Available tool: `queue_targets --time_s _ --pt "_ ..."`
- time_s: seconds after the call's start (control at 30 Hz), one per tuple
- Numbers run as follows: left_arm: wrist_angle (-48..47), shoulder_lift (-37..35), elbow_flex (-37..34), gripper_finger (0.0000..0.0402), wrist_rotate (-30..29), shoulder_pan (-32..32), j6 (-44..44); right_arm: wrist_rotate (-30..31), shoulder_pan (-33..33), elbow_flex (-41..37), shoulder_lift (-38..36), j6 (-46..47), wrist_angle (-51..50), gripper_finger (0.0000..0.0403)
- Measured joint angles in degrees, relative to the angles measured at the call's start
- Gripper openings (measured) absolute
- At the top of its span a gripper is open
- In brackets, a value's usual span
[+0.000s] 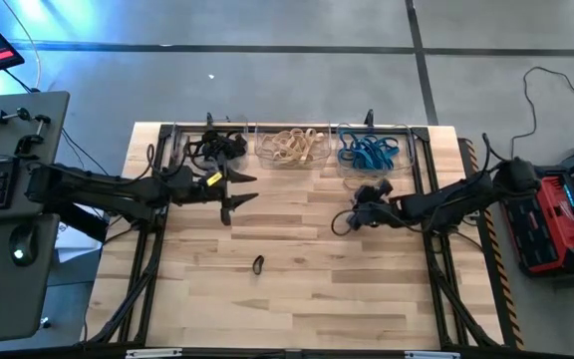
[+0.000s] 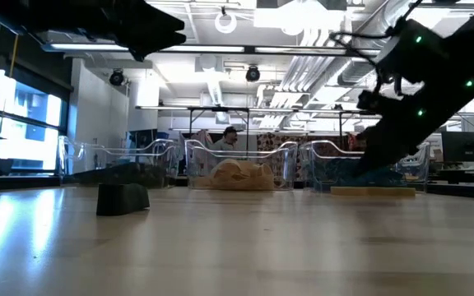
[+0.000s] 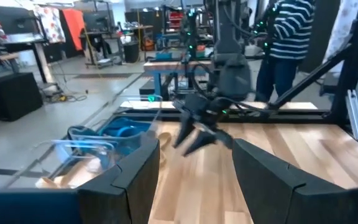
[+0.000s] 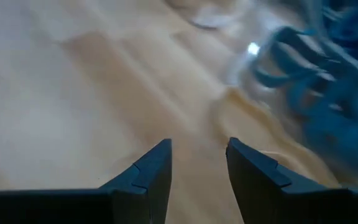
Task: Sort rubber bands into baskets
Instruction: Put the brown rubber band into the middle transparent bin
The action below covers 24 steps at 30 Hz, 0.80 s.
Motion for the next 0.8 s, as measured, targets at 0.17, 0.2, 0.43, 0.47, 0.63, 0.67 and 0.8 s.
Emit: queue_targets --time_s 0.17,0.2,0.43,0.47,0.63,0.67,0.8 --pt "0.18 1.88 0.0 0.0195 0.01 -0.62 -0.38 1.16 -6.23 -0.7 0.0 -2.21 -0.75 0.0143" --pt "0.22 2.18 0.0 0.0195 0.01 -0.78 -0.38 1.13 -7.47 -0.7 0.0 -2.41 -0.67 0.0143" --pt "0.09 3.03 0.0 0.0195 0.01 -0.86 -0.27 -5.61 -14.33 -0.7 0.0 -5.7 -0.54 0.0143" --pt "0.19 3.03 0.0 0.0195 0.01 -0.86 -0.28 -7.13 -15.07 -0.7 0.0 -5.91 -0.57 0.0143" --pt "0.17 3.03 0.0 0.0195 0.01 -0.86 -0.25 -13.76 -17.75 -0.7 0.04 -8.58 -0.66 0.0142" --pt "0.15 3.03 0.0 0.0195 0.01 -0.86 -0.25 -14.63 -18.08 -0.7 0.04 -8.96 -0.72 0.0141" --pt "0.14 3.03 0.0 0.0195 0.01 -0.84 -0.23 -16.98 -19.17 -0.7 0.07 -11.11 -0.98 0.0113"
